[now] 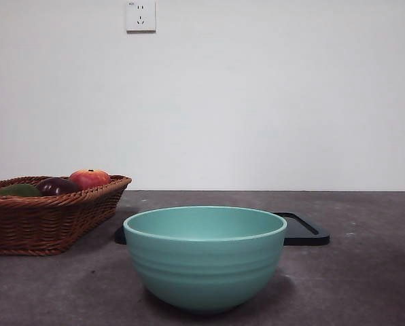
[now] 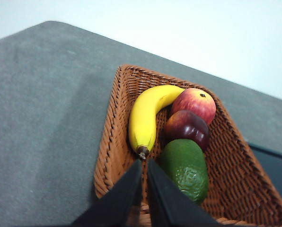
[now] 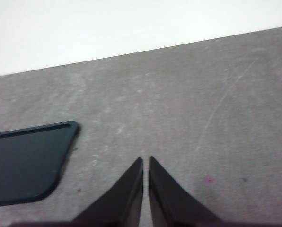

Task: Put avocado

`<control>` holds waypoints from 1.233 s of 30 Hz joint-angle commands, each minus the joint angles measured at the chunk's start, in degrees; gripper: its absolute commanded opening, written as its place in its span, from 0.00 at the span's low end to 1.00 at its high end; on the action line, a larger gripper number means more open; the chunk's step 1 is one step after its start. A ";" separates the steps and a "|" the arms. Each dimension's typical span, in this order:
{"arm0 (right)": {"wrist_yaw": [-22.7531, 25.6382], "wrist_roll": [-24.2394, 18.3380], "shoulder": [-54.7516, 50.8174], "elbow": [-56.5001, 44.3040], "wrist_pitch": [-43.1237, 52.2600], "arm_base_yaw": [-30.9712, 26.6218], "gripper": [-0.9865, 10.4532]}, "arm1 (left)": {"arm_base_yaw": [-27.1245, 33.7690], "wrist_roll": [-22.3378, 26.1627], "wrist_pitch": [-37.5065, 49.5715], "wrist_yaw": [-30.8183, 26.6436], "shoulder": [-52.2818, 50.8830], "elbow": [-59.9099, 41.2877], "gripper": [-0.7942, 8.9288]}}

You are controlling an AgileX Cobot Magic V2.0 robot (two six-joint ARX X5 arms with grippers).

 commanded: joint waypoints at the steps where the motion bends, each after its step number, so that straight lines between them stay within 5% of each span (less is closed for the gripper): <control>1: -0.20 4.42 -0.09 0.42 0.52 -0.09 0.10 | 0.09 -2.62 -0.68 0.70 -0.07 0.31 0.10; 16: -2.86 8.50 5.64 15.76 -3.61 -0.07 0.10 | 0.09 -6.47 -6.14 3.58 8.37 16.72 0.10; 28: -16.31 -0.33 26.84 39.63 -17.38 -0.02 0.10 | 0.09 3.69 -19.58 16.92 27.96 38.58 0.10; 37: -24.24 -7.65 40.11 54.53 -31.91 4.48 0.10 | -0.33 15.72 -38.42 25.33 40.70 51.52 0.10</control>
